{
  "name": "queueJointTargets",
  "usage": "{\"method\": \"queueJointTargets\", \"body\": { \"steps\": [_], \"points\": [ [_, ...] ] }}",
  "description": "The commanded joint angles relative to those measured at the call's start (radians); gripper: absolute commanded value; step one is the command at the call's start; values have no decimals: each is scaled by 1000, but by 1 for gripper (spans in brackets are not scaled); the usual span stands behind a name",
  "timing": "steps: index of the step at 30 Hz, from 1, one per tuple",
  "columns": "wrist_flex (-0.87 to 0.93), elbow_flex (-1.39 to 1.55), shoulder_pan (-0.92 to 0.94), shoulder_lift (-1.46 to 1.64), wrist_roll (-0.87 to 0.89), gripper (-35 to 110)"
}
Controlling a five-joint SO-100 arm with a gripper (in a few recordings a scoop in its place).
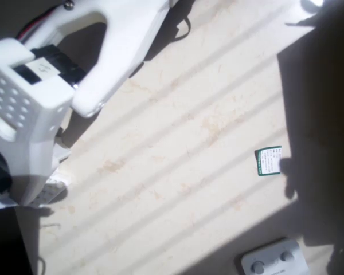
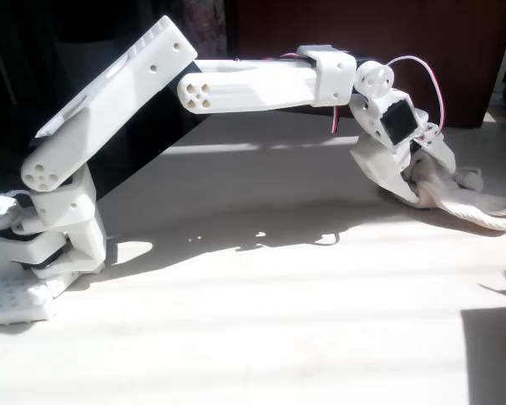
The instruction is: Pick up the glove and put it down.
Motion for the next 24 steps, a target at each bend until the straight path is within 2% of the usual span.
{"method": "queueJointTargets", "body": {
  "steps": [1,6,13,24],
  "points": [
    [-8,-54,-8,5,8,23],
    [-9,-54,-8,3,0,21],
    [-11,-54,-8,3,-5,-2],
    [-11,-54,-8,3,-6,0]
  ]
}}
